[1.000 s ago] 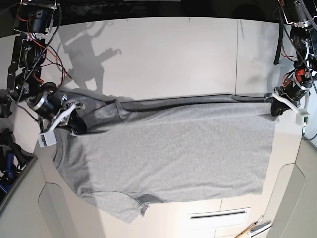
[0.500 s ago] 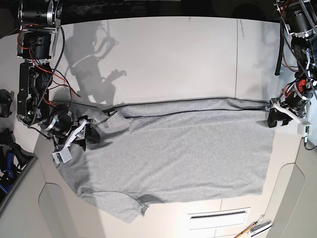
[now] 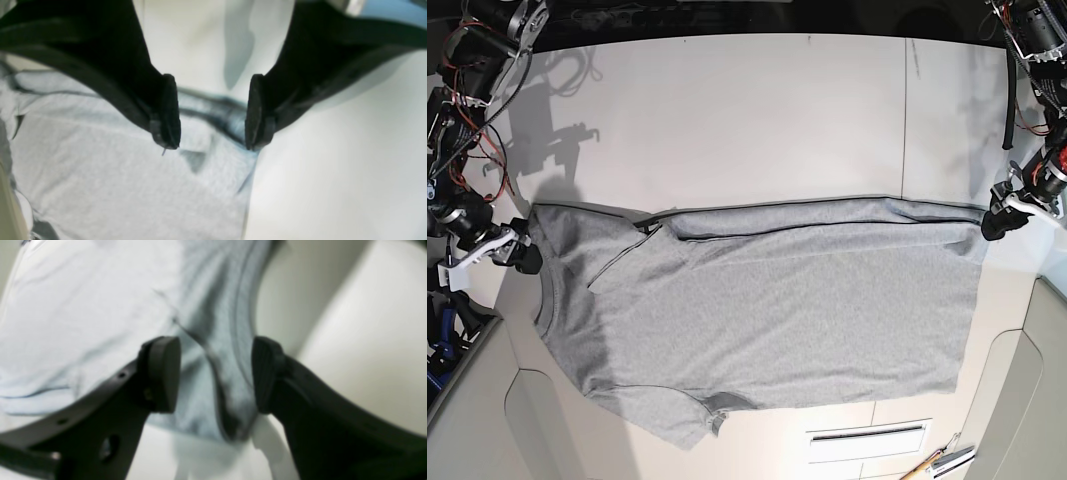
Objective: Fold the T-shirt properly
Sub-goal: 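Lift the grasped edge and pull it taut, then lay it down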
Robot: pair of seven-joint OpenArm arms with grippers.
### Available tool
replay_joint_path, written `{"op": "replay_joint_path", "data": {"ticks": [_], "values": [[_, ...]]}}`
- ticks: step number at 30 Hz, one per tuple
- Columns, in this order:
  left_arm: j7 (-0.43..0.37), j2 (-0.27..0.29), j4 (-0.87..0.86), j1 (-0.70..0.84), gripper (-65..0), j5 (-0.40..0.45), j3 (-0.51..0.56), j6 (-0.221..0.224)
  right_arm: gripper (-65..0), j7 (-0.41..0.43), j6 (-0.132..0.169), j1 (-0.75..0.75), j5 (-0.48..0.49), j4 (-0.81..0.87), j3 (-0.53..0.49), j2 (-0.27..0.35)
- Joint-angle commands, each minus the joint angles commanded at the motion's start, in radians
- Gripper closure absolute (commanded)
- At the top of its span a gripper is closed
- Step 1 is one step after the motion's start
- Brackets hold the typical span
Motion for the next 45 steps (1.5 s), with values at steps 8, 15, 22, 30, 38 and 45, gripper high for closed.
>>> {"op": "replay_joint_path", "data": {"ticks": [8, 15, 22, 30, 38, 45], "values": [[-0.096, 0.055, -0.043, 0.009, -45.2, 0.062, 0.02, 0.0, -33.6, 0.107, -0.003, -0.132, 0.021, -0.035, -0.006, 0.01], [-0.154, 0.062, -0.193, -0.045, -45.2, 0.104, 0.021, 0.003, -33.6, 0.112, -0.001, -0.123, 0.11, -0.15, -0.008, 0.009], [-0.15, 0.064, -0.286, -0.098, -45.2, 0.073, 0.026, 0.003, -33.6, 0.134, 0.009, -0.098, 0.133, -0.183, -0.047, -0.036], [-0.15, 0.065, -0.286, -0.098, -44.7, 0.078, 0.107, 0.003, -33.4, 0.132, 0.008, -0.043, 0.129, -0.183, -0.091, -0.062], [-0.139, 0.062, -0.25, -0.098, -0.8, 0.077, 0.106, -0.04, 0.0, 0.132, 0.009, -0.042, 0.13, -0.18, -0.098, -0.06], [-0.043, 0.06, -0.07, -0.083, 0.0, 0.068, 0.105, -0.04, 0.0, -0.008, 0.013, -0.053, 0.166, -0.057, -0.058, -0.058]]}}
